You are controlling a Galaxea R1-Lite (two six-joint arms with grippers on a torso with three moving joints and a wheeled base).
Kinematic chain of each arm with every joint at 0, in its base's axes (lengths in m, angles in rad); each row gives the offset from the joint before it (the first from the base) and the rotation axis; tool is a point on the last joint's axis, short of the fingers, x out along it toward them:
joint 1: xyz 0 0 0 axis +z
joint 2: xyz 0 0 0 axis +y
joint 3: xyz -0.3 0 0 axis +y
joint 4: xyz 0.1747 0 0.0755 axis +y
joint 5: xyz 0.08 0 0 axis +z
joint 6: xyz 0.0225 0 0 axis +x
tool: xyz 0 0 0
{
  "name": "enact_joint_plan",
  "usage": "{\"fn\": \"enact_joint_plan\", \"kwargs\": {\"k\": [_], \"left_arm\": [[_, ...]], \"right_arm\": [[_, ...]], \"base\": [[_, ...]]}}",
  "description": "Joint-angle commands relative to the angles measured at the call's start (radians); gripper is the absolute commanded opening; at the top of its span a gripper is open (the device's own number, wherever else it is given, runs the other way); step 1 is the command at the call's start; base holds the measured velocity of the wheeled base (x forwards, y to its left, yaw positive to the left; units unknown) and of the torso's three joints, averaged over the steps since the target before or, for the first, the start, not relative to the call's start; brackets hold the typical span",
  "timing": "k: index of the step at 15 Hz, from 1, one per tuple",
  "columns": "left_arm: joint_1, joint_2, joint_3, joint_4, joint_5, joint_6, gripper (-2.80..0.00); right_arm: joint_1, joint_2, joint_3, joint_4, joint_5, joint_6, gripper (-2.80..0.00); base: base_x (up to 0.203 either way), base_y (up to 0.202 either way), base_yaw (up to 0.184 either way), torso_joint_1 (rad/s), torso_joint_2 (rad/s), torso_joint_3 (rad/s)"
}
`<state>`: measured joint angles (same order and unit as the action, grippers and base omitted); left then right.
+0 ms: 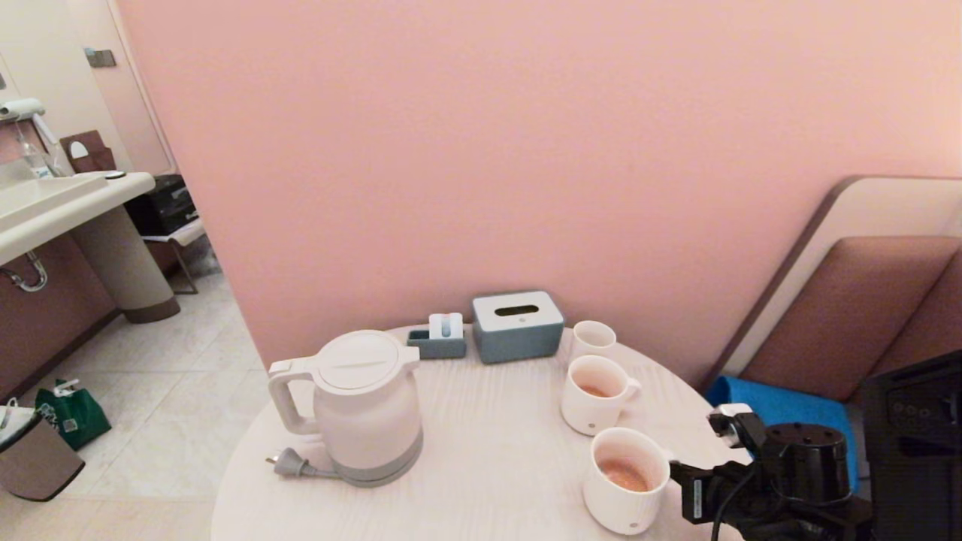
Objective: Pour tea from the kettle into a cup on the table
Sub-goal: Pick up the cup
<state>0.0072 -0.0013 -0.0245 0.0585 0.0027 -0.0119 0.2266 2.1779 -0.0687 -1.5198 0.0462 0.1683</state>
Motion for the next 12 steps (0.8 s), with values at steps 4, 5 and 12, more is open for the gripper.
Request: {"fn": "enact_joint_plan", "kwargs": {"k": [4,5,12], "left_arm": [[0.0,0.001,0.0,0.001,0.0,0.0,-2.8],[0.0,0.001,0.0,0.0,0.0,0.0,-2.8],[0.0,0.001,0.0,0.0,0.0,0.0,-2.8]], "right_arm": [[0.006,-0.004,0.031,-0.045,0.003,0.001,-2.8],[0.011,-0.004,0.046,-0.045,0.004,0.001,-2.8],[0.019,-0.003,0.06,-0.045,0.004,0.0,-2.8]], "base": [[0.0,0.0,0.0,0.0,0.0,0.0],[0.0,0.0,0.0,0.0,0.0,0.0],[0.0,0.0,0.0,0.0,0.0,0.0]]}}
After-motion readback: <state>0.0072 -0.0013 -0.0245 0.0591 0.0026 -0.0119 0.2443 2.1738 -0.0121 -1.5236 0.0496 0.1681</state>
